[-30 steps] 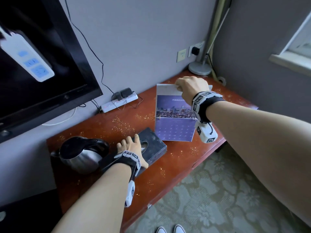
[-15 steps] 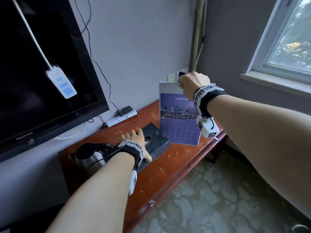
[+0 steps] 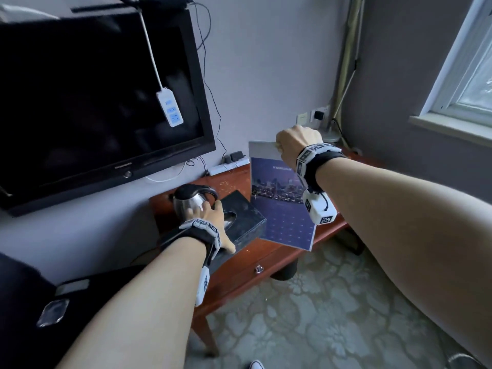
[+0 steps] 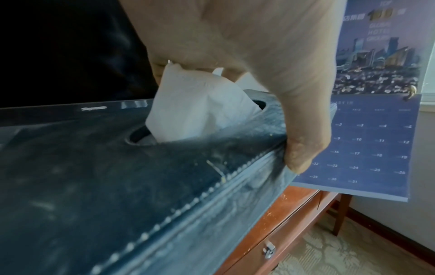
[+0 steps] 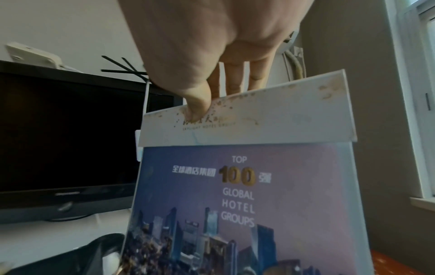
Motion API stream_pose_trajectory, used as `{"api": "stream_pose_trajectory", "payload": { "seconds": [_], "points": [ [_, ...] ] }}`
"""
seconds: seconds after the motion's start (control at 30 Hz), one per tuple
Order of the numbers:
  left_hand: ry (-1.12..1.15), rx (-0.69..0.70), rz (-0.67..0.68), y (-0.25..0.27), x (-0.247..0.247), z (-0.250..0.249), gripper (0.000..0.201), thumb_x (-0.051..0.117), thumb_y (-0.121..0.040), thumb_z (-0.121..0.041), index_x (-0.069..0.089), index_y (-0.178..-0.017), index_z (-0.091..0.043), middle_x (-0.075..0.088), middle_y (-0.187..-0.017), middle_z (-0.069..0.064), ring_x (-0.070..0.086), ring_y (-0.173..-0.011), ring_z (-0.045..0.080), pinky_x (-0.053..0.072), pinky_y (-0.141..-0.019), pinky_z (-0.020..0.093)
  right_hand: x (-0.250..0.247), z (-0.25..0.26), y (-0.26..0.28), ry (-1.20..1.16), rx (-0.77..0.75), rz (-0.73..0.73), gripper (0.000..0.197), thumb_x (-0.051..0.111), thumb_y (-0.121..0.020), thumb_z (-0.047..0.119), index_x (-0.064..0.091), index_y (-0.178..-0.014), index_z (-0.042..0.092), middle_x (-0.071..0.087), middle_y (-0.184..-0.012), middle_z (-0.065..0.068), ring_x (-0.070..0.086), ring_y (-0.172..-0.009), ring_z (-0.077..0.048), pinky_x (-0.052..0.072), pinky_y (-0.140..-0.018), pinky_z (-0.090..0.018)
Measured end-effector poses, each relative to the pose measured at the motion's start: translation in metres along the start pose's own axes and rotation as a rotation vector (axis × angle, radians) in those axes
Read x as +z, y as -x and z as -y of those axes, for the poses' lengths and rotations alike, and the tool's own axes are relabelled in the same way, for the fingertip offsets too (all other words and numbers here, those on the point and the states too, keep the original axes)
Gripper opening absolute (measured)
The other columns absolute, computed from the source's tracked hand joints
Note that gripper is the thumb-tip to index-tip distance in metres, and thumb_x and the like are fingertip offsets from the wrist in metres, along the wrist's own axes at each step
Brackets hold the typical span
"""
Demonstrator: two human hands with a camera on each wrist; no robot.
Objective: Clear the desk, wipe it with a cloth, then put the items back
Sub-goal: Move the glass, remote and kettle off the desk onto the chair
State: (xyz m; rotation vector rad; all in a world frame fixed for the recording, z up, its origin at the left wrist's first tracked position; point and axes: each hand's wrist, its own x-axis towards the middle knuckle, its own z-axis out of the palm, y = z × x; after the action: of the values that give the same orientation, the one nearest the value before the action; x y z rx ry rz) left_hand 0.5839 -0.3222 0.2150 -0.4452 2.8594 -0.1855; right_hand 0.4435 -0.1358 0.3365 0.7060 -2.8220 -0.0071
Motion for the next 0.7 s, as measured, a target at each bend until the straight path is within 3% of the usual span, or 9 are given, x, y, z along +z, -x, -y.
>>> {"api": "stream_pose_trajectory", "payload": {
  "seconds": [0.17,0.43,0.7],
  "points": [
    [0.000,-0.088,-0.007,0.041,0.027,0.064,0.131,0.079,-0.040,-0.067,0.023,-0.147,-0.017,0.044,-0.135,0.011,0.047,-0.123,0.031,0.034,-0.099,0.044,-0.010,0.076,0.011,-0.025,-0.077,0.031,0.017,0.055,-0.091,0.014,0.066,-0.103,0.013,0.065,-0.101,-0.014,0.064,-0.089,-0.037,0.043,-0.070,-0.033],
    [0.041,-0.198,0.020,0.077,0.080,0.212,0.135,0.078,-0.039,-0.066,0.019,-0.150,-0.016,0.043,-0.137,0.012,0.047,-0.125,0.031,0.035,-0.100,0.043,-0.001,0.238,0.004,-0.056,-0.136,0.054,0.023,0.054,-0.088,0.010,0.069,-0.105,0.014,0.065,-0.099,-0.012,0.062,-0.086,-0.035,0.042,-0.069,-0.033],
    [0.019,-0.251,0.110,0.119,0.143,0.376,0.134,0.079,-0.042,-0.065,0.019,-0.151,-0.014,0.047,-0.134,0.011,0.051,-0.122,0.031,0.037,-0.098,0.044,0.024,0.410,0.000,-0.129,-0.165,0.093,0.025,0.052,-0.088,0.011,0.070,-0.105,0.016,0.067,-0.104,-0.015,0.064,-0.095,-0.039,0.047,-0.072,-0.036]
  ]
}}
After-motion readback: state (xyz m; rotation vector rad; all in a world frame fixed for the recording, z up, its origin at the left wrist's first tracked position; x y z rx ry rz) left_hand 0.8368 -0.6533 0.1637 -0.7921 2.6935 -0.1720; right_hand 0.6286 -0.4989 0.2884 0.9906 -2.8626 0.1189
